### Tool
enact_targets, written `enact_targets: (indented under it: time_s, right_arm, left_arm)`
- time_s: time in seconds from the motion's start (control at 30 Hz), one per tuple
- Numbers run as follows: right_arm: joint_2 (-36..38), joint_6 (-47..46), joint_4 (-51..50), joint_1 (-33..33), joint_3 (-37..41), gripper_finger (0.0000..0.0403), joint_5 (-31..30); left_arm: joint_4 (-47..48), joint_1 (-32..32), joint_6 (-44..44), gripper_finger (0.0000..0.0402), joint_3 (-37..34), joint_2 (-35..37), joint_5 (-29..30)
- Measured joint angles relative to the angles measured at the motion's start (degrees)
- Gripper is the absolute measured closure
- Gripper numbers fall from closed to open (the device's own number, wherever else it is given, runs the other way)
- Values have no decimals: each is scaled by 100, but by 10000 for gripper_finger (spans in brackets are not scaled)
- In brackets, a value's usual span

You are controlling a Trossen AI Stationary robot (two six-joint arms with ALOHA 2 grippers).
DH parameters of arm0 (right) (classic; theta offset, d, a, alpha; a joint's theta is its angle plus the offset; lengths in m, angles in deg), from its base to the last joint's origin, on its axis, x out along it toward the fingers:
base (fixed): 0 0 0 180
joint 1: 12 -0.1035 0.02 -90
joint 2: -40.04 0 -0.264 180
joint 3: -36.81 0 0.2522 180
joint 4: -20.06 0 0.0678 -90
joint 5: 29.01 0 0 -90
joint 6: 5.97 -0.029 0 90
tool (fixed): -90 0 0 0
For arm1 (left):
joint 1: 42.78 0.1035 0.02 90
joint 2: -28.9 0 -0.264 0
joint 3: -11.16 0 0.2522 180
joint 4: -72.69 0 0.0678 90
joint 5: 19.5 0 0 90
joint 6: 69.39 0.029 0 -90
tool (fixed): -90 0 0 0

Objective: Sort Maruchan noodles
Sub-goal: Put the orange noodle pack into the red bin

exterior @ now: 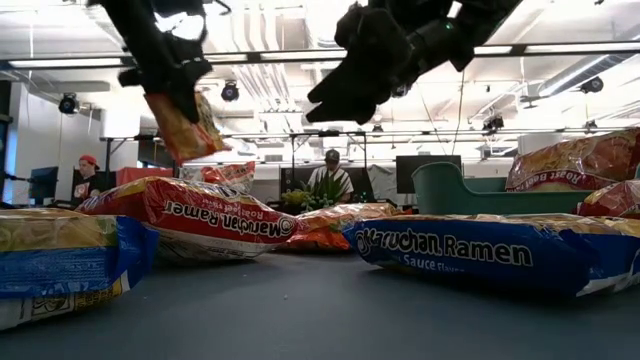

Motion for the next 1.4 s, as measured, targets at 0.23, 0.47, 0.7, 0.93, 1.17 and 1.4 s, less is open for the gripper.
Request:
enact_targets:
  time_s: [0.23, 0.47, 0.7, 0.93, 1.17, 1.4]
  right_arm:
    - [-6, 68, -18, 9, 43, 119, -109]
    - [-8, 121, -20, 11, 43, 119, -109]
    - [-12, 136, -18, 9, 43, 120, -109]
    - [-13, 149, -20, 11, 43, 126, -113]
    - [-15, 162, -16, 11, 43, 122, -115]
    - [-15, 162, -14, 11, 43, 122, -137]
  left_arm:
    - [-381, 636, 363, 274, -1, -759, -627]
    - [-378, 639, 398, 274, -7, -1489, -641]
    - [-508, 633, 387, 265, -4, -1880, -632]
    - [-793, 633, 380, 242, -2, -1993, -636]
    - [-793, 622, 287, 225, 0, -1997, -674]
    - [-853, 577, 230, 219, 2, -1993, -1002]
